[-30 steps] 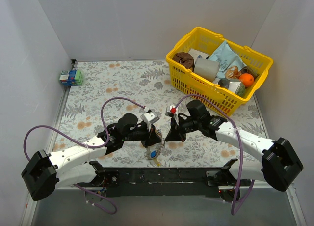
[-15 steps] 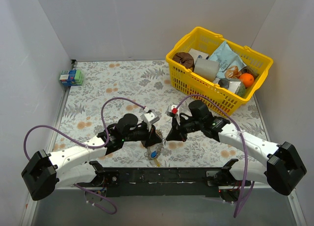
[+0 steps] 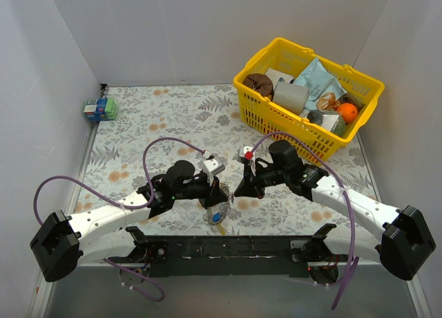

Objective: Put the keys on the keyring

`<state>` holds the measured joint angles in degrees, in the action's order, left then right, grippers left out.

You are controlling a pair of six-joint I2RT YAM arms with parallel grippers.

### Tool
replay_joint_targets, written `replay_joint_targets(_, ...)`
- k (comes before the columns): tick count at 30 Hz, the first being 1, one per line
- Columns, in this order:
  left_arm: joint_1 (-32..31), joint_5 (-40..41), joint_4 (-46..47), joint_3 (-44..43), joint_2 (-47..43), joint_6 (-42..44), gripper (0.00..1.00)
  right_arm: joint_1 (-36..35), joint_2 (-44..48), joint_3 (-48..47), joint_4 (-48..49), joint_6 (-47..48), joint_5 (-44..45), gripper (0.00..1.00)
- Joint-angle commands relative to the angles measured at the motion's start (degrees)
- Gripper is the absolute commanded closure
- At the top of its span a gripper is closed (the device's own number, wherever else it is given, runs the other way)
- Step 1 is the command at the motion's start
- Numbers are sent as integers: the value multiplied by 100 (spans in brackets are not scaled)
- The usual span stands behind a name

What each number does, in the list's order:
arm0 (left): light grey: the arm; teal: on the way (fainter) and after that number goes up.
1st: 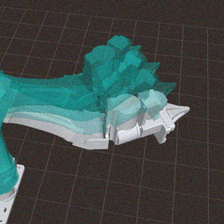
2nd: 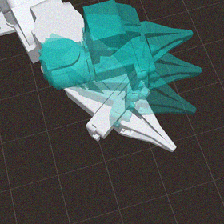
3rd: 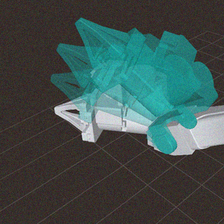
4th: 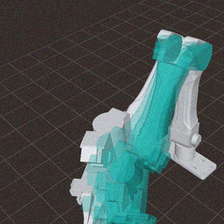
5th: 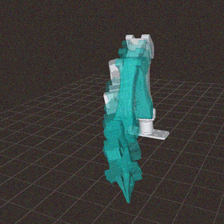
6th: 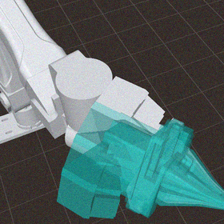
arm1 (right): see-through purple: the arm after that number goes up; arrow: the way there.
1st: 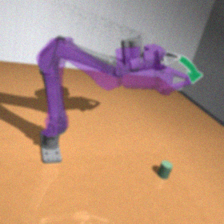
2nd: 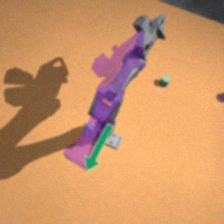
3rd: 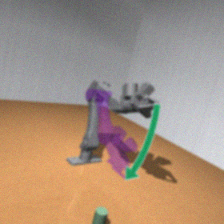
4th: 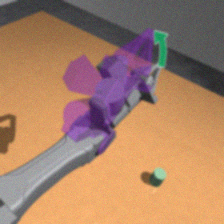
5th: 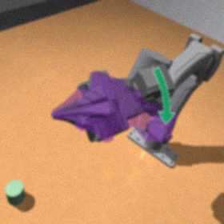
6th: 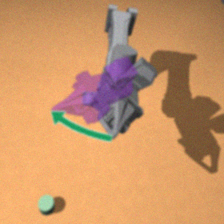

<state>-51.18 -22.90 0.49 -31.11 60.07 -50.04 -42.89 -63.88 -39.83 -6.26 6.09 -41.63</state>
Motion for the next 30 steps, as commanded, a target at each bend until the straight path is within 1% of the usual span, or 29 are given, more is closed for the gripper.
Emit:
replay_joint_targets(1, -33, 75, 56, -9, -136, 82, 100, -35, -90, -288, -7, 33, -100, 99)
replay_joint_targets(30, -68, 101, 21, -26, -198, 144, 100, -87, -468, -279, 143, 15, -3, 99)
